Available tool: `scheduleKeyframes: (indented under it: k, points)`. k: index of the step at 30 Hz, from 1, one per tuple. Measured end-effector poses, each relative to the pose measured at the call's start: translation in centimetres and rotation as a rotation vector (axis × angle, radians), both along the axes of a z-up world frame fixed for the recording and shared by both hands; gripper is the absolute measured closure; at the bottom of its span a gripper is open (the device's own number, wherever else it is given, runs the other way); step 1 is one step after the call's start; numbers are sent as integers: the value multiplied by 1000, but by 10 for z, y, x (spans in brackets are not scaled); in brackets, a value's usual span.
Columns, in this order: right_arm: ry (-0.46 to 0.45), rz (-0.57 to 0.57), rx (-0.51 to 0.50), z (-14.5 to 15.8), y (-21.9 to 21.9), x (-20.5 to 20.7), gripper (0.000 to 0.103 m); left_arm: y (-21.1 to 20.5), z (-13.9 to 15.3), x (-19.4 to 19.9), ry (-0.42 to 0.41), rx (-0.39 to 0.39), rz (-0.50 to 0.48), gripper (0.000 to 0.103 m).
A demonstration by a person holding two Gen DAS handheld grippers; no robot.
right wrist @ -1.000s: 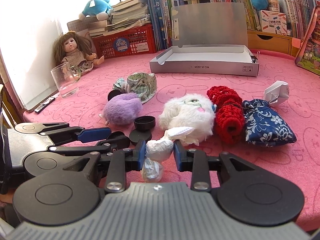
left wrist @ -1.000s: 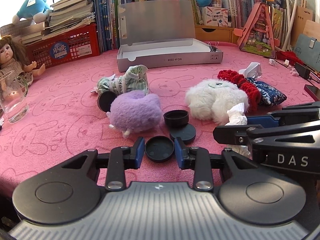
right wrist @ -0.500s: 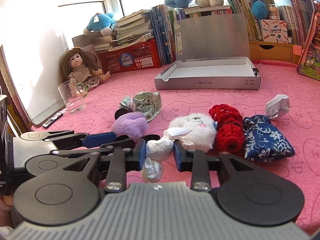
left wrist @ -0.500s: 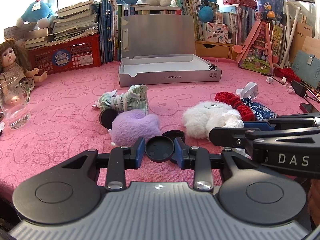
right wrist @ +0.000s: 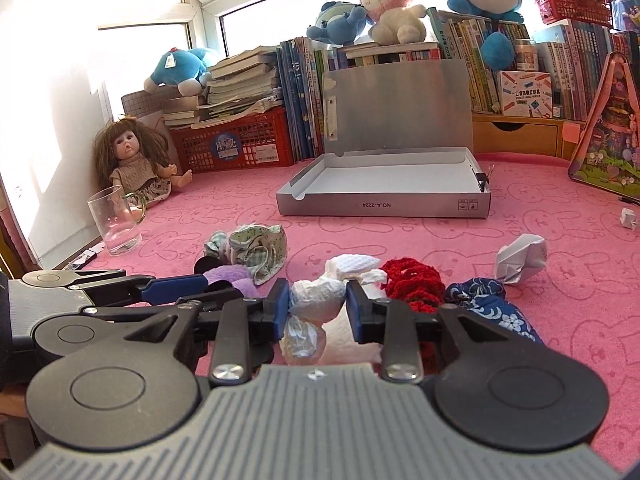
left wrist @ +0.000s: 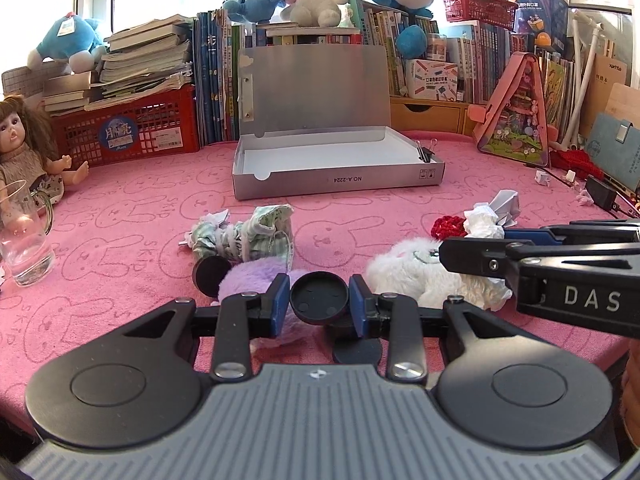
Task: Organize objects
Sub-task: 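Carry the tissue wad and black lid over the open grey box with both tools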
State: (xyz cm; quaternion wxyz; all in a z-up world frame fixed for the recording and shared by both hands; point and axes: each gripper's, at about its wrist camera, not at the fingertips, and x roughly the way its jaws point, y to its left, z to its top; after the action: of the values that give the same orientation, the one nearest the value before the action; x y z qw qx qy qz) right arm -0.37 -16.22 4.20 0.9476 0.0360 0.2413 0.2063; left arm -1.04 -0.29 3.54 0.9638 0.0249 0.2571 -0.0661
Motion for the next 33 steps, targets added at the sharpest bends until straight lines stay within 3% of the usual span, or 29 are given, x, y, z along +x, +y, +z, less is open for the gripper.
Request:
scheduleKeyframes:
  k: [8,20,33]
  points:
    - [2,-76,7,12,-16,33,68,4,12,40,10,-5,34,65]
    - [63,-184,44,26,-47,100,68,16,51,103,-49,-27,51,66]
    - [170,-208,92,24,-66,190,68,7,51,206,-32,-20,79,66]
